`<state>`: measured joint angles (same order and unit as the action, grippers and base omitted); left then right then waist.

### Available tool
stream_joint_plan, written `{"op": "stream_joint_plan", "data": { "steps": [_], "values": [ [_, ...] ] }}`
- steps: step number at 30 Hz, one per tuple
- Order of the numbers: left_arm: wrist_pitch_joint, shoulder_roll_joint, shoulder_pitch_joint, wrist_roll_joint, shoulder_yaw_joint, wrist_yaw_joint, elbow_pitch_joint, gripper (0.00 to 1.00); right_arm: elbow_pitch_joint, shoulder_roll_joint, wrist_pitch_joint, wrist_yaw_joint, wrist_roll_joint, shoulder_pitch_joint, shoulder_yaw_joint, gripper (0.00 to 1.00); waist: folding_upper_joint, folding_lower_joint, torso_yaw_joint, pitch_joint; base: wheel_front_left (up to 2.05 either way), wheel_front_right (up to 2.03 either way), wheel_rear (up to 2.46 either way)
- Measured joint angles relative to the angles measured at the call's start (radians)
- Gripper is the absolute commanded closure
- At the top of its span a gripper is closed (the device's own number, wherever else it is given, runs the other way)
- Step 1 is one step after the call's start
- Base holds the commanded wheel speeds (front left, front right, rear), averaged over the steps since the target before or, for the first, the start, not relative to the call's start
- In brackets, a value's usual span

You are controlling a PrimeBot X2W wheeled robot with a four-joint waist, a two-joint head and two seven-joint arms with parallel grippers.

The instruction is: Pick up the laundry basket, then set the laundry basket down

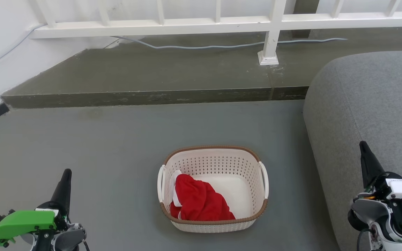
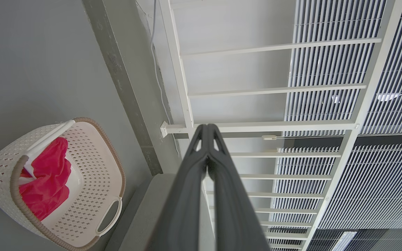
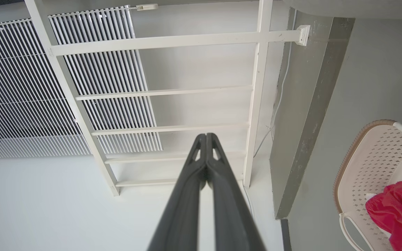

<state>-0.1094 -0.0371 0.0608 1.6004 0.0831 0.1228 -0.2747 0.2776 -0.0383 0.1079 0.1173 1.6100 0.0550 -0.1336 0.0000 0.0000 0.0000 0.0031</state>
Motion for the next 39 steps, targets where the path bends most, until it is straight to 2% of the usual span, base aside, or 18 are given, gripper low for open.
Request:
{"op": "stream_joint_plan", "data": {
  "steps": [10,11,12,14,15,28,39],
  "values": [
    [0.0,0.0,0.0,0.0,0.0,0.0,0.0,1.0,0.0,0.0,0.0,0.0,0.0,0.0,0.0,1.0,0.0,0.0,0.0,0.0,0.0,0.0,0.0],
    [0.0,0.001,-0.001,0.0,0.0,0.0,-0.002,0.0,0.002,0.001,0.0,-0.001,0.0,-0.001,0.0,0.0,0.0,0.0,0.0,0.0,0.0,0.0,0.0],
    [0.0,0.002,-0.004,-0.001,-0.001,-0.001,-0.011,1.0,0.01,0.003,0.0,-0.003,0.0,-0.005,0.001,1.0,0.0,0.0,0.0,0.0,0.0,0.0,0.0],
    [0.0,0.013,-0.022,-0.001,-0.002,-0.001,-0.033,1.0,0.032,0.014,0.0,-0.004,0.0,-0.025,0.003,1.0,0.0,0.0,0.0,0.0,0.0,0.0,0.0],
    [0.0,0.02,-0.032,-0.001,-0.002,-0.001,-0.046,0.0,0.045,0.019,0.0,-0.004,0.0,-0.037,0.004,0.0,0.0,0.0,0.0,0.0,0.0,0.0,0.0],
    [0.033,0.032,-0.065,-0.036,-0.024,-0.001,-0.054,0.0,0.07,0.034,-0.03,-0.004,-0.04,-0.073,0.032,0.0,0.0,0.0,0.001,0.0,0.0,0.0,0.0],
    [0.071,0.025,-0.065,-0.171,-0.039,-0.003,-0.012,0.0,0.031,0.031,-0.069,-0.015,-0.199,-0.072,0.04,0.0,0.0,0.0,0.002,0.001,0.0,0.0,0.0]
  ]
}}
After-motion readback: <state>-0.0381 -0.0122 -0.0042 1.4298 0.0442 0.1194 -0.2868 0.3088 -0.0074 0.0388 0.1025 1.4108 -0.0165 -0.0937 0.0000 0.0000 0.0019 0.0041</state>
